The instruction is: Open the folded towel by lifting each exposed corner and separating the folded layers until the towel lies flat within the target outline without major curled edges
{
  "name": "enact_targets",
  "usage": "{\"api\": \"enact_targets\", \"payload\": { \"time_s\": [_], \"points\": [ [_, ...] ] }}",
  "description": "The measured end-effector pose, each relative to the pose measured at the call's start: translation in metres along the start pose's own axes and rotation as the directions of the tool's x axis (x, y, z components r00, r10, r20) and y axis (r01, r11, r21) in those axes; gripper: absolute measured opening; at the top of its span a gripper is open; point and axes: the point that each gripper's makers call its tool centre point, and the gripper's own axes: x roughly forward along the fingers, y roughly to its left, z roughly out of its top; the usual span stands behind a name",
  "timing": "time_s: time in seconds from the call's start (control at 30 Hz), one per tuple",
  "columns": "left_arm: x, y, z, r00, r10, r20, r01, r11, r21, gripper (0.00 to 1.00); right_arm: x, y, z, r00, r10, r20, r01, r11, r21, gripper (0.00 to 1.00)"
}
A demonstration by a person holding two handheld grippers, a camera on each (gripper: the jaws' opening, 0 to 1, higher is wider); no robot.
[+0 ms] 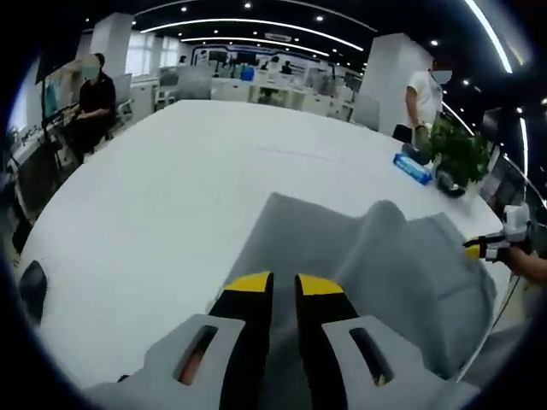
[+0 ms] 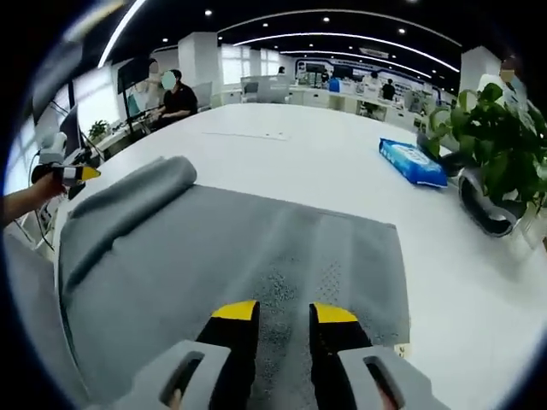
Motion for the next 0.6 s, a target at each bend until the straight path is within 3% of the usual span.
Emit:
{"api": "enact_targets", "payload": {
  "time_s": [0.1, 0.27, 0.5, 0.53, 0.6],
  "points": [
    [0.01, 0.0, -0.006, 1.0, 0.0, -0.023, 0.0, 1.0, -0.013, 0.09, 0.004, -0.002, -0.007, 1.0, 0.0, -0.024, 0.0, 1.0, -0.001, 0.21],
    [0.019, 0.004, -0.016, 0.998, 0.015, -0.059, -0.017, 0.999, -0.039, 0.08, 0.002, -0.006, -0.004, 1.0, 0.003, 0.003, -0.003, 0.999, 0.033, 0.18],
    [0.024, 0.014, -0.041, 0.987, 0.072, -0.145, -0.07, 0.997, 0.018, 0.05, 0.003, -0.006, -0.004, 1.0, -0.017, 0.009, 0.018, 1.0, -0.013, 0.16],
    [0.024, 0.013, -0.034, 0.993, 0.068, -0.095, -0.065, 0.997, 0.029, 0.05, 0.003, -0.006, -0.004, 1.0, -0.019, 0.006, 0.019, 1.0, -0.012, 0.16],
    [0.024, 0.013, -0.035, 0.992, 0.066, -0.108, -0.065, 0.998, 0.013, 0.05, 0.004, -0.006, -0.004, 1.0, -0.022, -0.001, 0.022, 1.0, -0.014, 0.16]
  ]
}}
